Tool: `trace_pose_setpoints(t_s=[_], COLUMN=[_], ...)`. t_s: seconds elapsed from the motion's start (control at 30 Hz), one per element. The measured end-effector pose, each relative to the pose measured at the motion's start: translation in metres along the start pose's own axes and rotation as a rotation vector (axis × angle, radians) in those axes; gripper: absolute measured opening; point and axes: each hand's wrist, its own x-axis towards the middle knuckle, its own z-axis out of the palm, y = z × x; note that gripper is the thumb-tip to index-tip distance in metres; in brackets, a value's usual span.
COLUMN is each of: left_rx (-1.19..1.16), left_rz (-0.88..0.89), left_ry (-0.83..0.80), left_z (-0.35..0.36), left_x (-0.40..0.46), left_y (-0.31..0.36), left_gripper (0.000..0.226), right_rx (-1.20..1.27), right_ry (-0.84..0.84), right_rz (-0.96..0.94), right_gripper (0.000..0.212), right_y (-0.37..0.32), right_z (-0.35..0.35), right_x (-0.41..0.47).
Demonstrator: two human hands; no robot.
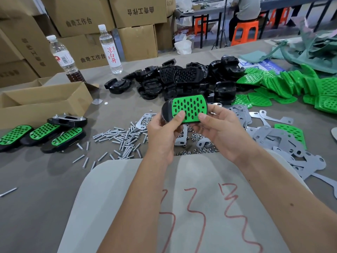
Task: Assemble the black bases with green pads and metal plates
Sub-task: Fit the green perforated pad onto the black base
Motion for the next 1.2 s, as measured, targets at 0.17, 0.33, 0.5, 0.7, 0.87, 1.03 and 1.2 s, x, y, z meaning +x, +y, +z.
trace_pose_setpoints(t_s=[0.17, 0.33, 0.5, 0.7, 0.87, 1.03, 1.2], left_rx=[-0.019, -0.008, -0.128, -0.31, -0.271, -0.056, 0.116], left_rz=[-0.021, -0.013, 0.056, -0.043, -0.053, -0.057, -0.036], left_ry=[-0.054, -0.11, -0.102, 0.072, 0.118, 0.111, 0.071], left_z=[-0.003, -0.004, -0.001, -0.004, -0.005, -0.004, 0.003], left_x=[0.0, 0.001, 0.002, 0.008, 0.01, 0.005, -0.002], left_y=[0.003, 0.003, 0.007, 0.008, 0.007, 0.005, 0.002], left_gripper=[0.021, 0.02, 0.017, 0.016, 0.007, 0.01, 0.015], right_rx=[0.061, 0.065, -0.005, -0.605, -0.942, -0.619, -0.584], right_ry=[-0.101, -0.213, -0.223, -0.034, 0.117, -0.019, -0.108], right_rz=[-0.031, -0.03, -0.095, -0.177, -0.29, -0.137, -0.098], right_gripper=[0.039, 0.044, 0.036, 0.011, 0.017, 0.019, 0.004], right_y=[0.0, -0.004, -0.006, -0.008, -0.006, -0.004, 0.0], right_z=[-0.002, -0.009, -0.001, -0.008, -0.019, -0.013, 0.003], right_x=[0.0, 0.001, 0.0, -0.001, 0.001, 0.0, -0.005])
